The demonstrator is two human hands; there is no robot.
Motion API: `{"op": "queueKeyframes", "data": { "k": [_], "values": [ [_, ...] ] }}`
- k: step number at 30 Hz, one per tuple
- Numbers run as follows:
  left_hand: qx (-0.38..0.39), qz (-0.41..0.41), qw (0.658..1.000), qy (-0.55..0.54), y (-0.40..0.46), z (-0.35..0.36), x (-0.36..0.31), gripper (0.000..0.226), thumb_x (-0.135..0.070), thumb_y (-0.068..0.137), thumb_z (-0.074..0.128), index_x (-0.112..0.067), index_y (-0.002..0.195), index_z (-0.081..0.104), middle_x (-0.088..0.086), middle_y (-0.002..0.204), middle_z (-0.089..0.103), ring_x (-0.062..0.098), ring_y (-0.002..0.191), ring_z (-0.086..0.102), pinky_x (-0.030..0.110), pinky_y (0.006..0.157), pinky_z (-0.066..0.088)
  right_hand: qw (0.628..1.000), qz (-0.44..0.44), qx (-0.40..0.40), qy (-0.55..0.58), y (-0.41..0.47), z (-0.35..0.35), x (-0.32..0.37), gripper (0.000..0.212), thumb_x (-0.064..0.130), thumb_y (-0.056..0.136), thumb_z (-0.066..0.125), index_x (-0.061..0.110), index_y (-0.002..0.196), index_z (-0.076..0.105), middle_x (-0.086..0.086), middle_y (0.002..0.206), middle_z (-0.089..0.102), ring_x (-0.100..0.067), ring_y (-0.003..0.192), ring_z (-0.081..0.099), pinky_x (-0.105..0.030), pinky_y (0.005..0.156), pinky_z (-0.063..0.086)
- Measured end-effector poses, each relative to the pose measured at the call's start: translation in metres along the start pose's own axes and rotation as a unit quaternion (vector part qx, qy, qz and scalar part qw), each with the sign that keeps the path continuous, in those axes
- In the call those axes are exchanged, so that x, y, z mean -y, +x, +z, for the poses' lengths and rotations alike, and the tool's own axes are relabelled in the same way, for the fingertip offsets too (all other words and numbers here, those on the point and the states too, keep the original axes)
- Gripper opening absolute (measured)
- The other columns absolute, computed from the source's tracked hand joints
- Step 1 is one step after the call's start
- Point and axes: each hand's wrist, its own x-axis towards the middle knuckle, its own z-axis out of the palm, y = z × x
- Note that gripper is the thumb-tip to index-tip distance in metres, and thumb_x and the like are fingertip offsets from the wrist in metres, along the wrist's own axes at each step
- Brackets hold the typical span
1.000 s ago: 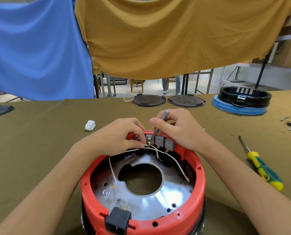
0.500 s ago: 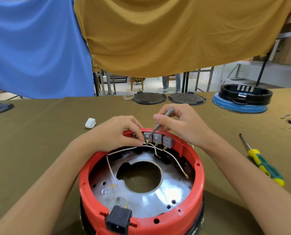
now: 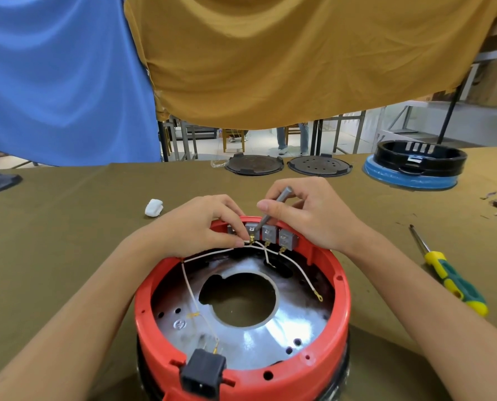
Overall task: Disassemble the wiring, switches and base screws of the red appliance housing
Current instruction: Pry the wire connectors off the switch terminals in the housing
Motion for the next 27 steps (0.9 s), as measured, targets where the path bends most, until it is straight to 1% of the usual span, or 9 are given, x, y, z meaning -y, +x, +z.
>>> {"op": "queueKeyframes", "data": {
  "k": [3, 8, 10, 12, 14, 17, 20, 25, 27],
  "values": [
    [-0.002, 0.001, 1.0, -0.001, -0.0001, 0.0005, -0.0004, 0.015, -0.034, 0.083, 0.077, -0.049, 0.086, 0.075, -0.023, 0.11, 0.056, -0.006, 0.101, 0.055, 0.026, 0.097, 0.042, 1.0, -0.007, 0.005, 0.002, 0.0006, 0.0011, 0.0003, 0.018, 0.03, 0.093, 0.069, 0.02, 0.079, 0.072, 0.004, 0.071, 0.069, -0.014, 0.06, 0.06, -0.027, 0.054, 0.044],
    [-0.005, 0.002, 1.0, -0.001, -0.0008, 0.0007, -0.0001, 0.014, -0.034, 0.082, 0.078, -0.048, 0.085, 0.075, -0.023, 0.109, 0.056, -0.007, 0.1, 0.055, 0.025, 0.095, 0.042, 1.0, 0.008, -0.001, 0.003, 0.0015, 0.0032, 0.0008, 0.02, 0.028, 0.094, 0.069, 0.016, 0.077, 0.071, 0.004, 0.068, 0.069, -0.004, 0.06, 0.061, -0.014, 0.06, 0.042],
    [-0.007, 0.005, 1.0, -0.004, -0.0005, 0.0009, -0.0004, 0.014, -0.032, 0.082, 0.078, -0.046, 0.085, 0.076, -0.021, 0.108, 0.057, -0.005, 0.1, 0.056, 0.026, 0.095, 0.043, 1.0, 0.023, -0.01, 0.013, 0.0019, 0.0051, 0.0014, 0.021, 0.027, 0.094, 0.068, 0.015, 0.076, 0.071, 0.004, 0.067, 0.07, -0.003, 0.062, 0.064, -0.019, 0.062, 0.046],
    [-0.009, 0.006, 1.0, -0.006, -0.0007, 0.001, -0.0006, 0.014, -0.031, 0.082, 0.078, -0.045, 0.085, 0.076, -0.02, 0.108, 0.057, -0.004, 0.1, 0.056, 0.026, 0.096, 0.043, 0.999, 0.042, -0.01, 0.03, 0.0025, 0.0062, 0.0023, 0.022, 0.027, 0.095, 0.066, 0.014, 0.078, 0.07, 0.0, 0.07, 0.072, -0.009, 0.067, 0.07, -0.032, 0.069, 0.055],
    [-0.009, 0.006, 1.0, -0.005, -0.0008, 0.0011, -0.001, 0.015, -0.031, 0.082, 0.078, -0.045, 0.084, 0.076, -0.02, 0.108, 0.057, -0.004, 0.1, 0.056, 0.025, 0.096, 0.043, 0.997, 0.057, -0.009, 0.043, 0.0028, 0.0069, 0.0029, 0.023, 0.026, 0.096, 0.065, 0.012, 0.078, 0.07, -0.003, 0.071, 0.073, -0.014, 0.068, 0.072, -0.041, 0.074, 0.057],
    [-0.01, 0.007, 1.0, -0.006, -0.0011, 0.0013, -0.001, 0.016, -0.031, 0.082, 0.078, -0.047, 0.084, 0.075, -0.019, 0.108, 0.057, -0.004, 0.1, 0.056, 0.022, 0.094, 0.041, 0.996, 0.065, -0.014, 0.054, 0.0025, 0.0062, 0.0041, 0.023, 0.025, 0.097, 0.064, 0.011, 0.079, 0.07, -0.003, 0.072, 0.074, -0.014, 0.067, 0.072, -0.042, 0.076, 0.057],
    [-0.012, 0.007, 1.0, -0.013, -0.0013, 0.0015, -0.0008, 0.016, -0.03, 0.082, 0.078, -0.046, 0.084, 0.076, -0.018, 0.108, 0.058, -0.003, 0.1, 0.057, 0.022, 0.094, 0.041, 0.999, 0.042, -0.025, 0.021, -0.0001, 0.0064, 0.0061, 0.023, 0.027, 0.096, 0.065, 0.013, 0.079, 0.071, 0.001, 0.07, 0.073, -0.012, 0.066, 0.071, -0.042, 0.072, 0.056],
    [-0.011, 0.008, 1.0, -0.018, -0.001, 0.0011, -0.0027, 0.019, -0.03, 0.082, 0.078, -0.049, 0.082, 0.074, -0.018, 0.108, 0.057, -0.001, 0.101, 0.057, 0.023, 0.095, 0.041, 1.0, 0.004, -0.02, -0.019, -0.0005, 0.0066, 0.0066, 0.023, 0.031, 0.095, 0.064, 0.015, 0.08, 0.071, -0.001, 0.071, 0.071, -0.023, 0.069, 0.069, -0.049, 0.066, 0.054],
    [-0.009, 0.008, 1.0, -0.018, -0.0012, 0.0012, -0.0033, 0.018, -0.029, 0.082, 0.078, -0.047, 0.083, 0.075, -0.017, 0.108, 0.057, -0.001, 0.1, 0.057, 0.024, 0.095, 0.042, 1.0, 0.007, -0.021, -0.016, -0.0001, 0.0066, 0.0056, 0.022, 0.031, 0.095, 0.065, 0.016, 0.079, 0.071, 0.001, 0.07, 0.071, -0.019, 0.068, 0.069, -0.048, 0.067, 0.054]
  ]
}}
